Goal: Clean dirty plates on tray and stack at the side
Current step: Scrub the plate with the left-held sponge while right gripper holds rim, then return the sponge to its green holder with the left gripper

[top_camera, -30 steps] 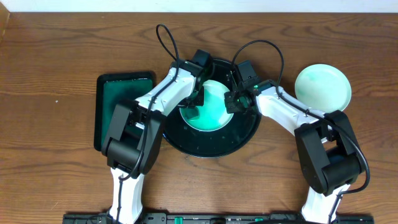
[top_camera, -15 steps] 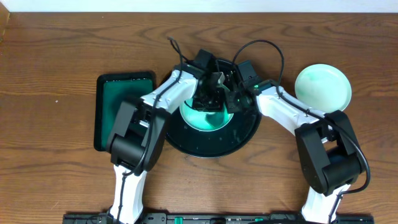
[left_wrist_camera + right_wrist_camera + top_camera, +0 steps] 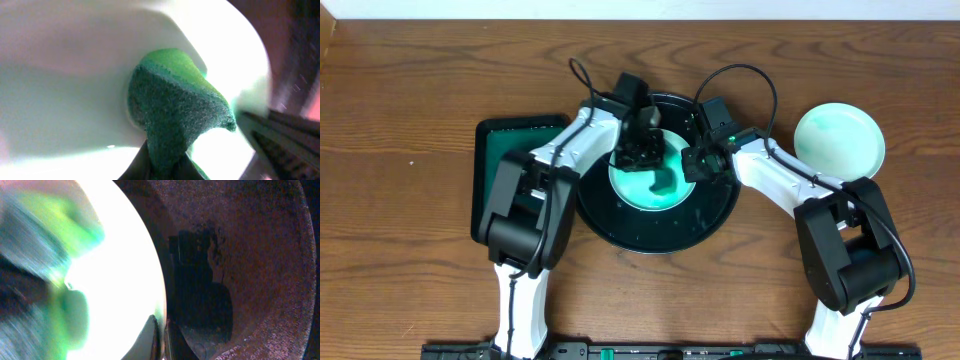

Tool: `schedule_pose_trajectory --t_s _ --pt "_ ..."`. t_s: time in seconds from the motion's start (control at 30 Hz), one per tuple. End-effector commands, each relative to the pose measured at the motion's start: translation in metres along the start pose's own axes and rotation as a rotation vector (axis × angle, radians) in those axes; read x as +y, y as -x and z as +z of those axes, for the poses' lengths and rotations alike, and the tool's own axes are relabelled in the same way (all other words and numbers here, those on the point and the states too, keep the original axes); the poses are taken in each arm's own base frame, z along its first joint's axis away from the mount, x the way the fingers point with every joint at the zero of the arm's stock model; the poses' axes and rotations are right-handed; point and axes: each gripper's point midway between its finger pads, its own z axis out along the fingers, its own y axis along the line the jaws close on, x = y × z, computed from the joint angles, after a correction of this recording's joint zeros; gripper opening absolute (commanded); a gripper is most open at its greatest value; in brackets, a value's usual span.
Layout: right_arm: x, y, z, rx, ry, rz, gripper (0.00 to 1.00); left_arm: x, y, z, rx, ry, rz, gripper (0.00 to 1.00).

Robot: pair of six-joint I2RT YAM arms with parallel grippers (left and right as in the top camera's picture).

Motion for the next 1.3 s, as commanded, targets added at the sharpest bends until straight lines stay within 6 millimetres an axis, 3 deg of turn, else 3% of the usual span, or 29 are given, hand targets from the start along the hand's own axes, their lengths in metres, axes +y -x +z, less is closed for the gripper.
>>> schedule_pose_trajectory --t_s 0.0,0.03,0.13,0.3,0.4,0.47,0.6,0.73,0.83,0.9,1.13,1.27 --pt "0.006 -0.04 0.019 0.127 0.009 -0.033 0.01 0.107 0.016 -0.009 -0.087 0.409 -0.125 0.07" --pt "0.006 -0.04 0.019 0.127 0.009 -0.033 0.01 0.125 0.014 -0.018 -0.1 0.521 -0.127 0.07" --pt "0.006 -0.04 0.019 0.127 0.009 -0.033 0.01 0.138 0.01 -0.03 -0.104 0.631 -0.125 0.07" --pt "0.006 -0.04 0.019 0.127 0.009 -0.033 0.01 0.128 0.004 -0.037 -0.077 0.661 -0.1 0.07" --pt "0.006 -0.04 0.019 0.127 0.009 -0.033 0.01 0.101 0.003 -0.042 -0.081 0.618 -0.046 0.07" --pt "0.006 -0.04 0.019 0.127 0.009 -0.032 0.01 0.06 0.001 -0.05 -0.107 0.527 0.019 0.07" --pt "0.006 -0.04 0.019 0.128 0.009 -0.032 0.01 0.008 -0.006 -0.078 -0.184 0.436 0.102 0.07" --pt "0.006 -0.04 0.019 0.128 0.009 -0.033 0.01 -0.011 -0.002 -0.12 -0.287 0.383 0.103 0.07" --pt "0.006 -0.04 0.019 0.128 0.009 -0.033 0.01 -0.002 0.004 -0.149 -0.343 0.371 0.055 0.07" --pt "0.006 -0.04 0.019 0.128 0.009 -0.033 0.01 0.016 0.008 -0.163 -0.357 0.381 0.003 0.07" --pt "0.006 -0.04 0.019 0.127 0.009 -0.033 0.01 0.1 0.01 -0.191 -0.323 0.451 -0.217 0.07" --pt "0.006 -0.04 0.019 0.128 0.009 -0.033 0.01 0.16 0.002 -0.206 -0.312 0.482 -0.364 0.07"
